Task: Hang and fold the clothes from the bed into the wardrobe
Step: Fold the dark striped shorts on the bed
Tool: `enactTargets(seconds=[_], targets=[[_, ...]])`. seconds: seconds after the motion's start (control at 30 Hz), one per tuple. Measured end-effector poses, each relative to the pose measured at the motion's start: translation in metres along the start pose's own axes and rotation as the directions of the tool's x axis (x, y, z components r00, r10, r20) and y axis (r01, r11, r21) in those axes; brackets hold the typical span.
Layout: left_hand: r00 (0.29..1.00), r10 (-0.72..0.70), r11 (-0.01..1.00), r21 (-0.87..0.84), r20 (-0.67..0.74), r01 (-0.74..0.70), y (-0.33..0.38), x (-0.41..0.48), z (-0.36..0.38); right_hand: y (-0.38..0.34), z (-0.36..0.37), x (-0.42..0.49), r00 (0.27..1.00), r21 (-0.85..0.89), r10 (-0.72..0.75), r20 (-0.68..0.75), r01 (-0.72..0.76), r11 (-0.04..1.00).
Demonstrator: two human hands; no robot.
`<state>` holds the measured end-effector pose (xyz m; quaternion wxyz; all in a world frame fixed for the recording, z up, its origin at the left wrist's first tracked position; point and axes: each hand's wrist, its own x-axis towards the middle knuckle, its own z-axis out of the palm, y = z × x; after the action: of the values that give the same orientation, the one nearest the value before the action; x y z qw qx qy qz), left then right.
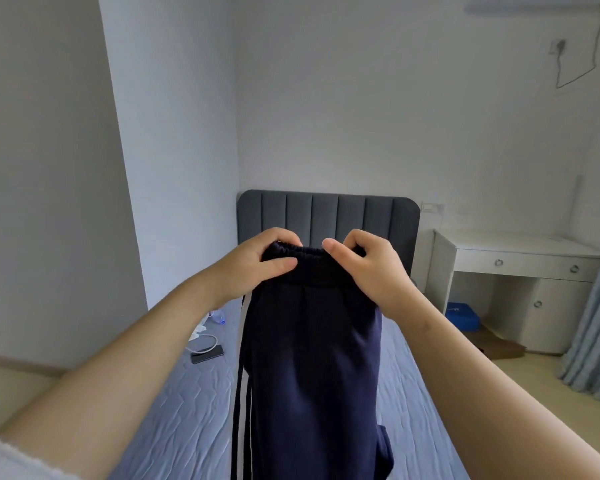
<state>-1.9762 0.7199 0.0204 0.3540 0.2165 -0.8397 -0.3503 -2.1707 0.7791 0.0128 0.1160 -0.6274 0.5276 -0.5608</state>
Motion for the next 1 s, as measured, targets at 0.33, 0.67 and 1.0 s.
enactTargets(seconds=[0.33, 0.67, 1.0], targets=[[0.975, -0.189, 0.962, -0.22, -0.114, 0.161, 0.005, -0.016, -0.028, 0.006, 0.01, 0.004, 0.923, 0.4, 0.182, 0.339, -0.317, 0.86], [0.776, -0.569, 0.788, 0.09, -0.272, 0.609, -0.02, -0.036, -0.041, 0.018, 0.022, 0.004, 0.886, 0.432, 0.204, 0.416, -0.39, 0.813], [0.795, -0.607, 0.72, -0.424, 0.0, 0.549, -0.026, -0.048, -0.053, 0.025, 0.029, 0.015, 0.846, 0.455, 0.411, 0.341, -0.531, 0.715]])
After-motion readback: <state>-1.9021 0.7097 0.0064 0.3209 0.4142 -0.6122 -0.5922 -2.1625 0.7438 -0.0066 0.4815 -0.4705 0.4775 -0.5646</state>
